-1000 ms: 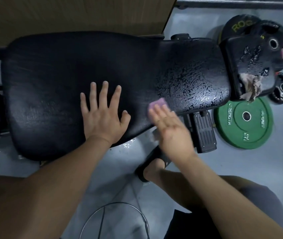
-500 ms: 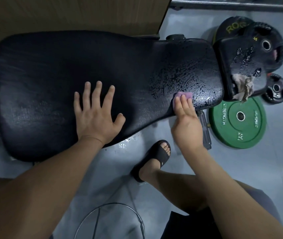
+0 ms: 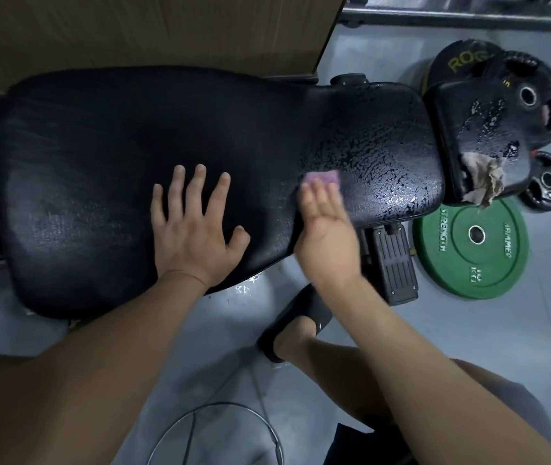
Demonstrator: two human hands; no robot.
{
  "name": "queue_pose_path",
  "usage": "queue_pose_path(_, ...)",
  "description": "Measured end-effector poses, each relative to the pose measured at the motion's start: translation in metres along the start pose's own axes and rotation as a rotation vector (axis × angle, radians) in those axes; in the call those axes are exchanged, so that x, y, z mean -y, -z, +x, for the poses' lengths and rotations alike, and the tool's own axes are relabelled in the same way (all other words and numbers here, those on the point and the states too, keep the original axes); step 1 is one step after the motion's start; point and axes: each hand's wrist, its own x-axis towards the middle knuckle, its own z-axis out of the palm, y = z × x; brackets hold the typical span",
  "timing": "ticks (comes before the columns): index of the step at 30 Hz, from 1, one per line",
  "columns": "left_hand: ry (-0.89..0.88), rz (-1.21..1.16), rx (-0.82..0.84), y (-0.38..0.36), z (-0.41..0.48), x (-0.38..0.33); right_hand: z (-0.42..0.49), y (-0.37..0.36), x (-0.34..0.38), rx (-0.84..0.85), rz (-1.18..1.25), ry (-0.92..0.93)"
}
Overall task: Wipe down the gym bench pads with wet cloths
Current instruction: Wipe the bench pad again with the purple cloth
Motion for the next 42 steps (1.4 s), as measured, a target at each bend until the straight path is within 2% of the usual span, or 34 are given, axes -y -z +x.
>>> queue_pose_path(3,0.003,0.009,0.003,0.0,0.001,0.0,-0.005,-0.001,0.006,0.09,0.026,0.254)
queue_pose_path(4,0.002,0.008,0.004,0.0,0.001,0.0,0.003,0.003,-0.006,0.083,0.025,0.264)
queue_pose_path(8,0.0,0.01,0.004,-0.001,0.0,0.001,0.04,0.012,-0.051,0.07,-0.012,-0.106)
queue_pose_path(10,-0.001,0.008,0.003,-0.001,0.001,0.0,0.042,0.009,-0.033,0.05,-0.011,-0.162)
queue_pose_path(13,-0.003,0.011,0.003,-0.001,0.001,0.001,0.016,-0.001,0.009,0.054,0.03,0.074)
queue_pose_path(15,-0.005,0.013,0.001,-0.001,0.001,0.001,0.006,-0.002,0.01,0.108,0.046,0.23)
queue_pose_path(16,-0.005,0.01,0.002,-0.001,0.001,0.0,0.011,0.001,0.0,0.115,0.058,0.252)
queue_pose_path(17,-0.004,0.007,0.005,-0.001,0.001,0.001,0.021,0.003,-0.013,0.1,0.064,0.225)
queue_pose_path(20,-0.002,0.003,0.016,0.0,0.001,0.001,0.055,0.011,-0.042,0.057,0.025,-0.016)
queue_pose_path(22,0.0,0.002,0.016,0.001,0.001,0.001,0.066,0.011,-0.033,0.032,0.015,-0.121)
queue_pose_path(24,-0.002,-0.002,0.019,0.001,0.001,0.001,0.054,0.005,-0.009,0.028,0.043,-0.038)
queue_pose_path(26,-0.006,-0.004,0.02,0.0,0.001,0.001,0.034,-0.003,0.008,0.082,0.063,0.164)
queue_pose_path(29,-0.013,-0.015,0.028,0.001,0.002,0.003,0.032,0.003,-0.004,0.127,0.076,0.297)
queue_pose_path(31,-0.012,-0.015,0.048,0.003,0.003,0.004,0.051,0.009,-0.027,0.088,0.061,0.204)
queue_pose_path(33,-0.015,-0.016,0.068,0.004,0.003,0.004,0.07,0.014,-0.041,0.055,0.045,0.019)
queue_pose_path(35,-0.022,-0.015,0.09,0.005,0.004,0.005,0.07,0.012,-0.031,0.029,0.049,-0.05)
queue_pose_path(37,-0.027,-0.009,0.107,0.005,0.004,0.005,0.051,0.008,-0.011,0.041,0.054,0.031)
queue_pose_path(39,-0.032,-0.008,0.117,0.007,0.005,0.005,0.03,0.006,-0.003,0.12,0.038,0.169)
queue_pose_path(42,-0.032,0.004,0.126,0.008,0.006,0.004,0.041,0.013,-0.024,0.175,0.004,0.264)
